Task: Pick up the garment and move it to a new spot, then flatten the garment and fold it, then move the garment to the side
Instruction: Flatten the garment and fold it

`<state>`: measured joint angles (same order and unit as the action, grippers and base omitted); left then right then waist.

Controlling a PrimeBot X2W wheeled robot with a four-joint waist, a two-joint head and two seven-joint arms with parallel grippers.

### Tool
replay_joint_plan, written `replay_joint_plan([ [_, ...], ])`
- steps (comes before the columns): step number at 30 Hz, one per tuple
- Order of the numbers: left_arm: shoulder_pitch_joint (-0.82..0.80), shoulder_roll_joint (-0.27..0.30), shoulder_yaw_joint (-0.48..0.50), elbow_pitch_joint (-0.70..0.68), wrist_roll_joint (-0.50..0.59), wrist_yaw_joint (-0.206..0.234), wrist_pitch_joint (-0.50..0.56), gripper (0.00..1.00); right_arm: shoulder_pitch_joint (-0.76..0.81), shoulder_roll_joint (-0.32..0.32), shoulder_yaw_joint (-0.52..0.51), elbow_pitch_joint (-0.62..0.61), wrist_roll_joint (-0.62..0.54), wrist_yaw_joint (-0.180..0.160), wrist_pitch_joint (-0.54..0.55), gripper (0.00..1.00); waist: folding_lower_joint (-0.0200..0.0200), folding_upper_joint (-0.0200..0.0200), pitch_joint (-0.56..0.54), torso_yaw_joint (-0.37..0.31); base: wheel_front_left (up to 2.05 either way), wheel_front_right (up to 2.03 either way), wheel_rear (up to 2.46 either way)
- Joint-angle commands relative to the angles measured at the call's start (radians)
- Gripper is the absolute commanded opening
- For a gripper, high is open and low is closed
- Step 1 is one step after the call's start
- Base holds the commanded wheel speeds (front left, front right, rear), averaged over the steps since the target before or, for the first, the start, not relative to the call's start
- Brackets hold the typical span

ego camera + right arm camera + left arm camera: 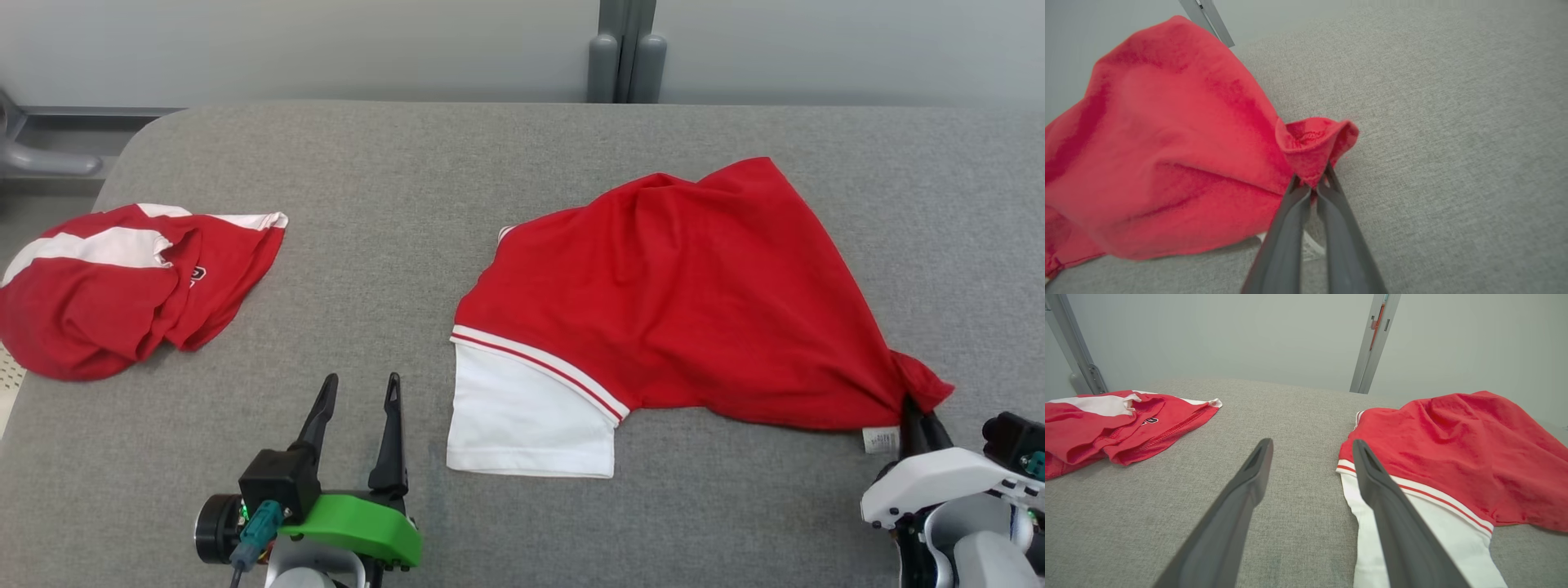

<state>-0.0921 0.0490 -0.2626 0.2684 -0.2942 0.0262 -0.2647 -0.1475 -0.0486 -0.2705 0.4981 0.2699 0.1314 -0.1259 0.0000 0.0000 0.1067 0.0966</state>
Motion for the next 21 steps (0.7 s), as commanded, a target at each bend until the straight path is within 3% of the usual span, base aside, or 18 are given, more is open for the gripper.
replay_joint_plan([
  [1, 0.016, 0.003, 0.004, 0.004, -0.001, -0.003, 0.001, 1.00, -0.026, -0.003, 0.005, 0.007, -0.011, -0.001, -0.019, 1.00, 0.0000, 0.0000, -0.003, 0.002, 0.00, 0.00, 0.00],
  [10, 0.022, 0.003, 0.010, 0.008, 0.010, -0.007, 0.001, 1.00, -0.092, -0.003, 0.029, -0.006, -0.074, -0.001, -0.032, 1.00, 0.0000, 0.0000, -0.025, -0.006, 0.00, 0.00, 0.00],
  [21, 0.042, 0.003, -0.001, 0.012, 0.016, -0.008, 0.001, 1.00, -0.079, -0.003, -0.017, -0.119, -0.195, -0.001, 0.081, 1.00, 0.0000, 0.0000, -0.049, -0.002, 0.00, 0.00, 0.00],
])
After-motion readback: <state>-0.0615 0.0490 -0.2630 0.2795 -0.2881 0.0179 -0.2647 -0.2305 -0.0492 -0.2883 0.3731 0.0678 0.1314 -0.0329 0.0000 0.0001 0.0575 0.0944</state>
